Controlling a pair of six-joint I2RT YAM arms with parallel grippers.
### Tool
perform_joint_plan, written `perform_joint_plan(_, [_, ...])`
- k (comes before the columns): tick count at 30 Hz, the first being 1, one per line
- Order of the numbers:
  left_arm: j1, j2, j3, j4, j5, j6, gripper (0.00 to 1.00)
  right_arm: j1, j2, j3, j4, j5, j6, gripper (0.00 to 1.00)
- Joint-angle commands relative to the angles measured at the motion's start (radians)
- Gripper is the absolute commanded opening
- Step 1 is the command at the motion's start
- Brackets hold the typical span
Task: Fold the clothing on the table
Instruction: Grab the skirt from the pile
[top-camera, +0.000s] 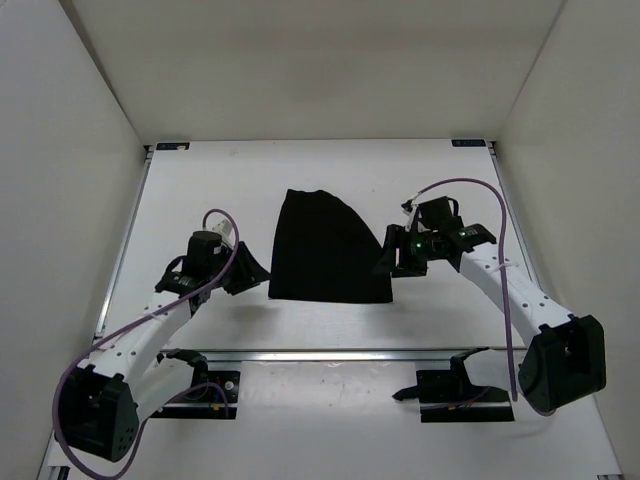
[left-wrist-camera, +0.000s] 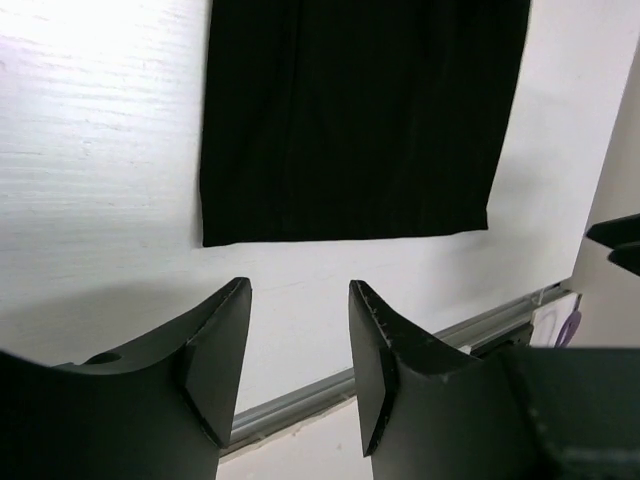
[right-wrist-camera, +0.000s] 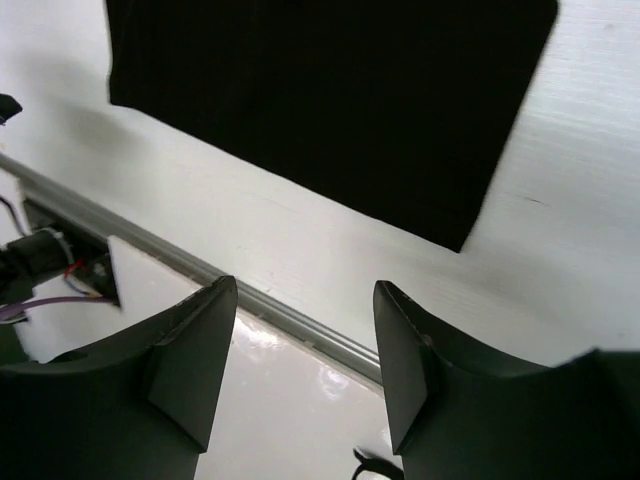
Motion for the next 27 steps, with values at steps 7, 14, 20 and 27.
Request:
perform_joint_plan(7, [-0.115, 0.265, 0.006, 0.029, -0.010, 0.052, 0.60, -0.010, 0.017, -0.105, -0.010, 0.152, 0.012, 0.55])
perform_joint_plan(14, [-0.127, 0.414, 0.076, 0.109, -0.019, 0.018, 0.57, 0.056, 0.103, -0.187, 0.064, 0.219, 0.076, 0.54])
perform_joint_plan(20, [-0.146, 0.427, 0.089, 0.127, -0.007, 0.004, 0.56, 0.056, 0.090, -0.222, 0.093, 0.207, 0.085, 0.55])
perform_joint_plan(27, [-0.124, 0.383, 0.050, 0.146, 0.007, -0.014, 0.56, 0.016, 0.058, -0.217, 0.090, 0.189, 0.082, 0.54])
